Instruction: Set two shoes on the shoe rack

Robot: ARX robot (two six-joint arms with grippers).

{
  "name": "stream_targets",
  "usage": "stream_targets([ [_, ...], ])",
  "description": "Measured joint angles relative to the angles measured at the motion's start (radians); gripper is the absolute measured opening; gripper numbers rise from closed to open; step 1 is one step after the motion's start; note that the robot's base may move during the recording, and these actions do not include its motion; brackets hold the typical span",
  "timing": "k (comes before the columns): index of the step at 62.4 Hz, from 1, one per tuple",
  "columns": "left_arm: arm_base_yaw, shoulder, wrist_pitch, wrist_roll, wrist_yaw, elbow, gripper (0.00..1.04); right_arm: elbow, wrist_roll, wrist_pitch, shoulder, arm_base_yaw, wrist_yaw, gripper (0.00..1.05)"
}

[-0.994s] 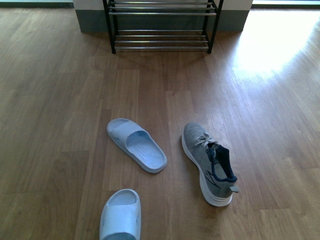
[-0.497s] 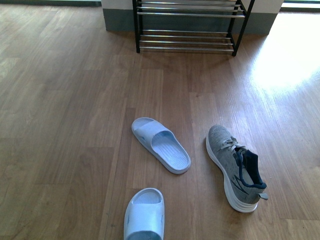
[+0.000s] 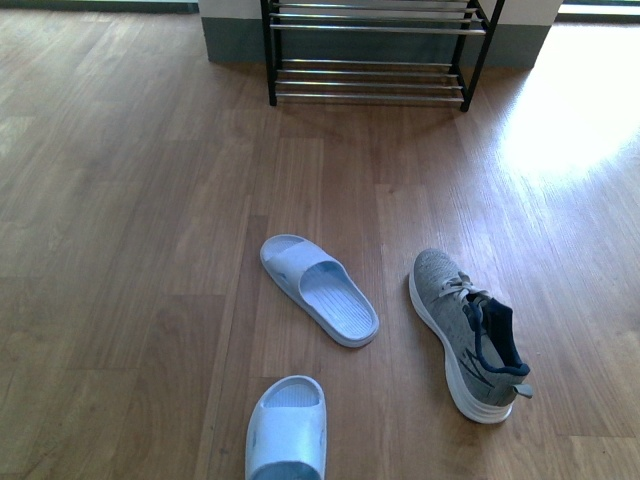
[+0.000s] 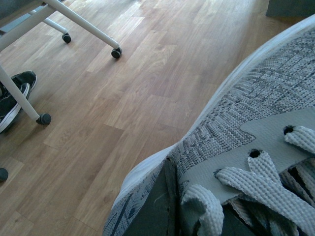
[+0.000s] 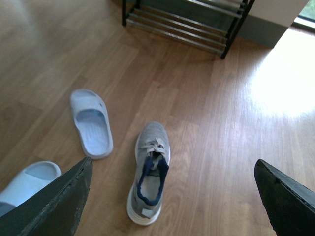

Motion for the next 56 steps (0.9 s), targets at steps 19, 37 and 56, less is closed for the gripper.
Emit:
stream_targets([
  [19,0.0,0.0,0.0,0.0,0.0,0.0,0.01,0.157,-0.004,0.475,0.88,0.058,0.076,0.96],
  [37,0.0,0.0,0.0,0.0,0.0,0.0,0.01,0.396,-0.016,0.489,1.278,0.043,0.075,0.96],
  [56,0.0,0.0,0.0,0.0,0.0,0.0,0.01,0.582,-0.031,0.424,1.395,0.004,0.089,0.96],
])
